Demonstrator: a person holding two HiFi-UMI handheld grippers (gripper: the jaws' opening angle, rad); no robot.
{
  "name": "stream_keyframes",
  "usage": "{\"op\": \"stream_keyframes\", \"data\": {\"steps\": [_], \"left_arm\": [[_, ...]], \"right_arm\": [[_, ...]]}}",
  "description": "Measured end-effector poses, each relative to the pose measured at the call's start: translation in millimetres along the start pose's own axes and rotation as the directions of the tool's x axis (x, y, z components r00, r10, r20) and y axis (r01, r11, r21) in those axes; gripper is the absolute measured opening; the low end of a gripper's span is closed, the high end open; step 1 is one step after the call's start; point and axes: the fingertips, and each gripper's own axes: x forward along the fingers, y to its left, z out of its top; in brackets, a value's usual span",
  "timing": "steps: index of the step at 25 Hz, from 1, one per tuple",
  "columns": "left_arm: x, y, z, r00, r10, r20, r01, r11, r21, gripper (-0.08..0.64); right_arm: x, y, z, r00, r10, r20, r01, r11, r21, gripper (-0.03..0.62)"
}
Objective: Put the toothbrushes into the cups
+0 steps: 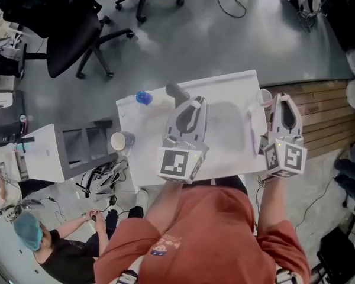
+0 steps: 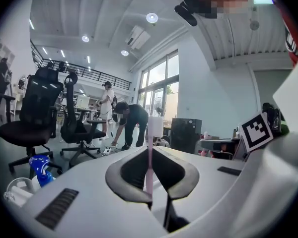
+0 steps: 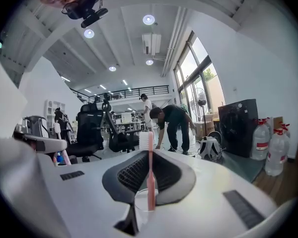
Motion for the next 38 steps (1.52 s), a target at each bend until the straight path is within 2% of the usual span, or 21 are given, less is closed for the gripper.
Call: {"op": "stream_keyframes", "data": {"steps": [13,19,29,38], "left_arm": [[14,-2,-15,0.999,-0.034,-0.03,0.033,0.999,-0.022,0.037],[11,-3,-18,0.998,-0.015,-0.053,0.013,1.0,-0.027,0.037],[-2,-15,-8,1.0,-0.01,-0.011,0.01,1.0,-0.006,0.037],[-19,-29,8,1.0,0.022,0.016,-0.022,0.999,0.023,0.037]], "right_arm": [[14,-17,-55,0.993,-0.05,-0.106,0.054,0.998,0.029,0.028],[14,-19,-73,0.987,-0.05,-0.154,0.054,0.998,0.022,0.028],[6,-21,-77,0.983,-0.048,-0.178,0.047,0.999,-0.01,0.069],[-9,-29,-62,0.987,-0.037,-0.159,0.035,0.999,-0.017,0.112]]}}
